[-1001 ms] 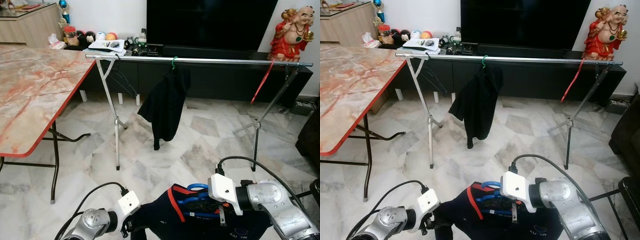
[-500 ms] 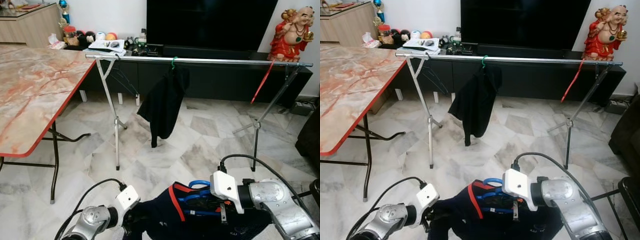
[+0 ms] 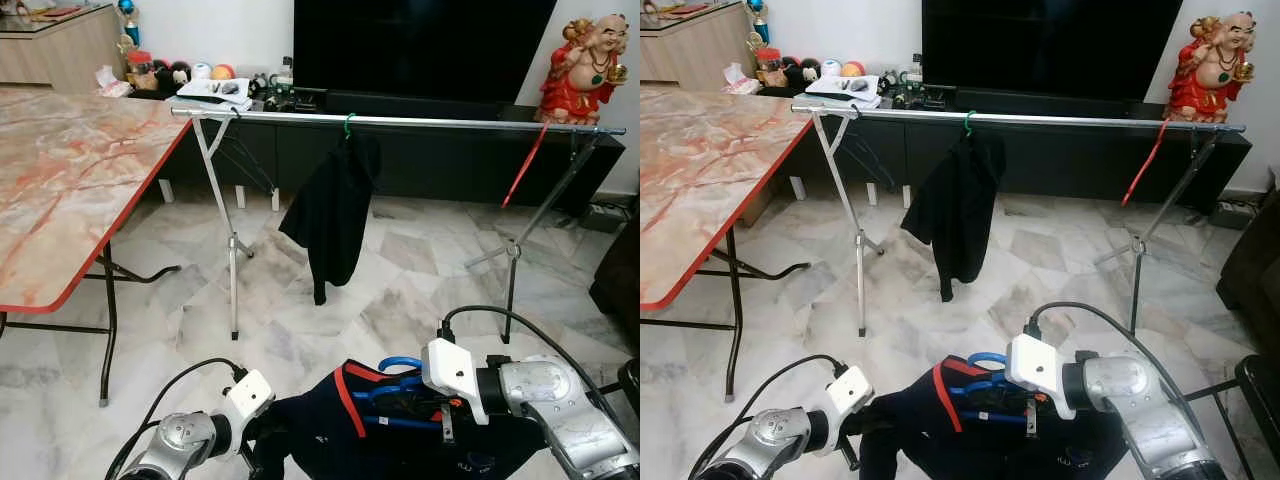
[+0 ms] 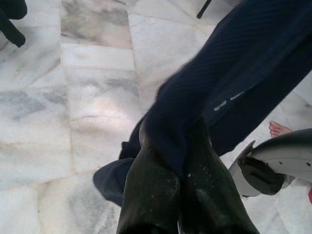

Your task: Hang hanger

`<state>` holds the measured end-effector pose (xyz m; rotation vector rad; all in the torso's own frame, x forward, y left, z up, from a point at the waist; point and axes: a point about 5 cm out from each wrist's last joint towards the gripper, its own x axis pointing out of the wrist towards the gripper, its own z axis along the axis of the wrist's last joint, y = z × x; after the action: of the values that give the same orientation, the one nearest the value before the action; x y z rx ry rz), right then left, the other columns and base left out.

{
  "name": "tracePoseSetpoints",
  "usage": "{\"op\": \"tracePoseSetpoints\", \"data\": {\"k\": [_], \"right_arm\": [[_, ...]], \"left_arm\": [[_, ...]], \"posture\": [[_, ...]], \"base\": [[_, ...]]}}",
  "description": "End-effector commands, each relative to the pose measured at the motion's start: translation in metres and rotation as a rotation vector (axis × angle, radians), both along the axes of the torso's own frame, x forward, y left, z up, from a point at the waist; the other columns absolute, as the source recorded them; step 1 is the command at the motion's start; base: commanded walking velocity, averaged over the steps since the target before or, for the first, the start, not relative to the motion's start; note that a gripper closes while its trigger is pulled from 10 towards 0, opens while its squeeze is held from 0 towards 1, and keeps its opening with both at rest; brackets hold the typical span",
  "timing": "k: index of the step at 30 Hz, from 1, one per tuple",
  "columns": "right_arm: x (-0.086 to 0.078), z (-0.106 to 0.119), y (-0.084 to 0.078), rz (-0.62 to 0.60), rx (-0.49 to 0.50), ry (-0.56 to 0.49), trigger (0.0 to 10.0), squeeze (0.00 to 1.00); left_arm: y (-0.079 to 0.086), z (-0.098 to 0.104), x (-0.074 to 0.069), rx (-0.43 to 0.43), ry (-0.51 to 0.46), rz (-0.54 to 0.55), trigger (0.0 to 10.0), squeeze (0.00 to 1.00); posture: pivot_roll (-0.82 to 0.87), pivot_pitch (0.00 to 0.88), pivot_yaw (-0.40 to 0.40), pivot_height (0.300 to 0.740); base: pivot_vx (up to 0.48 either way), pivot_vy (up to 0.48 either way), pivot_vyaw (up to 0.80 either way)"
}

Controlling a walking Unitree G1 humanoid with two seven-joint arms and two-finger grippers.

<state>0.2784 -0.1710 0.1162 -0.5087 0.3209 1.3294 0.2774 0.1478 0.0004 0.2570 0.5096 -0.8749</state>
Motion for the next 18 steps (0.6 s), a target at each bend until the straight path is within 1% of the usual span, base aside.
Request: {"op": "tracePoseSetpoints", "data": {"k": [1, 4, 6, 7, 8, 9, 12, 14, 15, 16, 18], "right_arm": [[0.003, 0.005, 0.000, -0.001, 0.010, -0.023, 10.0, 0.00], [0.003, 0.003, 0.000, -0.004, 0.003, -0.019, 10.0, 0.00], [0.003, 0.002, -0.003, -0.007, -0.025, -0.015, 10.0, 0.00], [0.003, 0.002, -0.003, -0.007, -0.025, -0.015, 10.0, 0.00], [0.002, 0.000, -0.007, -0.013, -0.044, -0.010, 10.0, 0.00], [0.002, -0.004, -0.016, -0.035, -0.086, 0.001, 10.0, 0.00], [-0.001, -0.009, -0.025, -0.056, -0.119, 0.017, 10.0, 0.00], [-0.004, -0.010, -0.031, -0.072, -0.121, 0.036, 10.0, 0.00], [-0.008, -0.010, -0.037, -0.082, -0.118, 0.054, 10.0, 0.00], [-0.008, -0.010, -0.037, -0.082, -0.118, 0.054, 10.0, 0.00], [-0.011, -0.009, -0.043, -0.097, -0.109, 0.068, 10.0, 0.00]], "left_arm": [[-0.005, 0.004, 0.004, -0.023, -0.002, -0.014, 0.0, 0.00], [-0.005, 0.004, 0.004, -0.030, -0.002, -0.002, 0.0, 0.00], [-0.002, 0.006, 0.007, -0.057, -0.009, 0.043, 0.0, 0.00], [-0.002, 0.006, 0.007, -0.057, -0.009, 0.043, 0.0, 0.00], [0.001, 0.008, 0.009, -0.070, -0.021, 0.079, 0.0, 0.00], [0.009, 0.009, 0.011, -0.107, -0.027, 0.156, 0.0, 0.00], [0.019, 0.008, 0.011, -0.152, -0.014, 0.262, 0.0, 0.00], [0.028, 0.005, 0.008, -0.155, -0.009, 0.328, 0.0, 0.00], [0.035, 0.001, 0.004, -0.147, 0.002, 0.378, 0.0, 0.00], [0.035, 0.001, 0.004, -0.147, 0.002, 0.378, 0.0, 0.00], [0.043, -0.003, -0.001, -0.150, 0.015, 0.428, 0.0, 0.00]], "posture": [[0.09, 0.012, -0.053, 0.740], [0.09, 0.012, -0.053, 0.740], [0.09, 0.014, -0.052, 0.740], [0.09, 0.014, -0.052, 0.740], [0.09, 0.015, -0.052, 0.740], [0.09, 0.015, -0.052, 0.740], [0.09, 0.019, -0.052, 0.740], [0.09, 0.021, -0.052, 0.740], [0.09, 0.022, -0.050, 0.740], [0.09, 0.022, -0.050, 0.740], [0.09, 0.024, -0.050, 0.740]], "base": [[0.000, 0.000, 0.00], [0.000, 0.000, 0.00], [0.000, 0.000, 0.00], [0.000, 0.000, 0.00], [0.000, 0.000, 0.00], [0.000, 0.000, 0.00], [0.000, 0.000, 0.00], [0.000, 0.000, 0.00], [0.000, 0.000, 0.00], [0.000, 0.000, 0.00], [0.000, 0.000, 0.00]]}}
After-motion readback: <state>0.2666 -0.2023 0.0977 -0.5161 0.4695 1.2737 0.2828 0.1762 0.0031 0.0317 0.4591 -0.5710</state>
